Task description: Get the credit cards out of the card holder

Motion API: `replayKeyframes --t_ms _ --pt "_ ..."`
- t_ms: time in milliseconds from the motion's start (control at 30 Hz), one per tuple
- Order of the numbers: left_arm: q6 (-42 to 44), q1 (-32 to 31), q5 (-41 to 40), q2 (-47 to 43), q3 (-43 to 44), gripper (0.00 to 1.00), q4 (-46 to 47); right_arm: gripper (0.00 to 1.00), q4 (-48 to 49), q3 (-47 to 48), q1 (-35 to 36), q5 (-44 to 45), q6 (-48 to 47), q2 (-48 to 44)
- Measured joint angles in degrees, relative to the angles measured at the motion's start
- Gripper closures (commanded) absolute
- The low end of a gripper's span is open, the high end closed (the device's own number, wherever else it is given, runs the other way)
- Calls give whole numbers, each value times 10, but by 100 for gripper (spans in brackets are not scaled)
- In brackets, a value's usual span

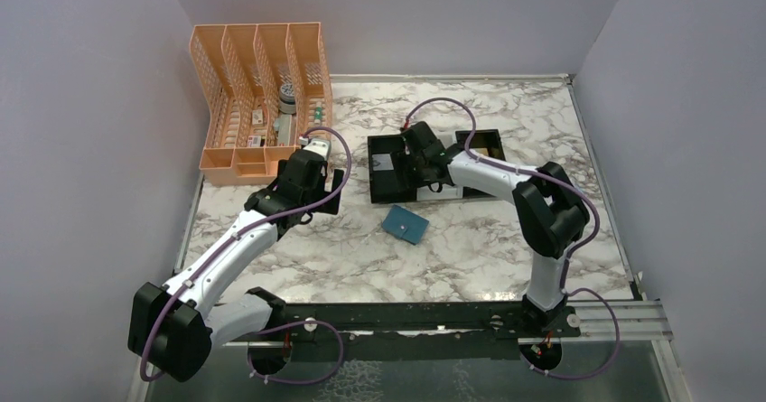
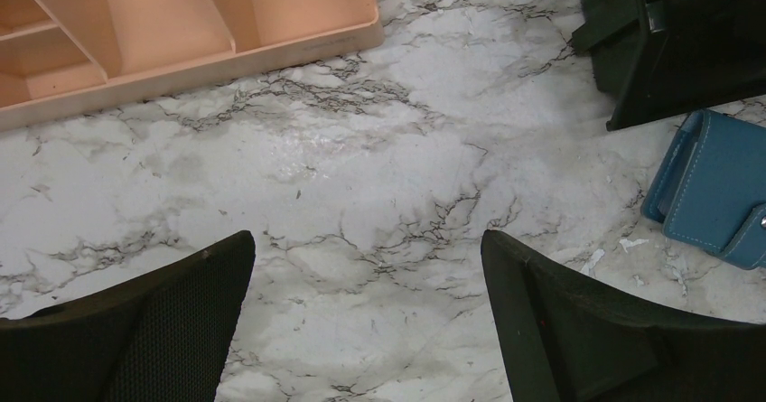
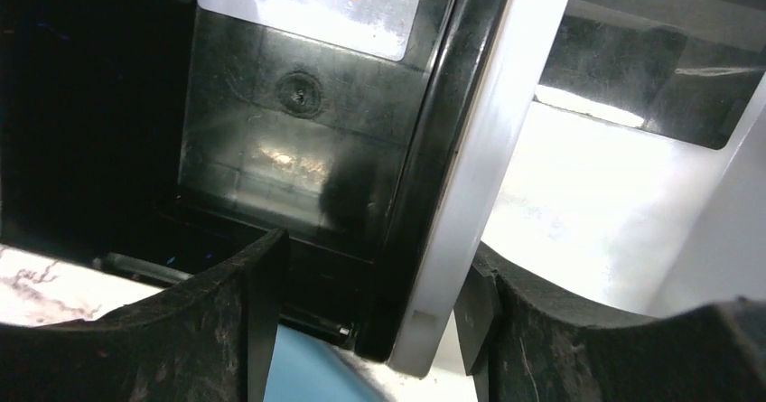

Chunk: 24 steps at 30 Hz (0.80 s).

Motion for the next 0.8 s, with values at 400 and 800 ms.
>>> replayKeyframes --t_ms 400,800 --pt "0 0 0 0 0 1 0 30 -13 18 2 -9 -14 -40" --pt "0 0 4 1 0 1 0 30 -33 80 2 -27 104 2"
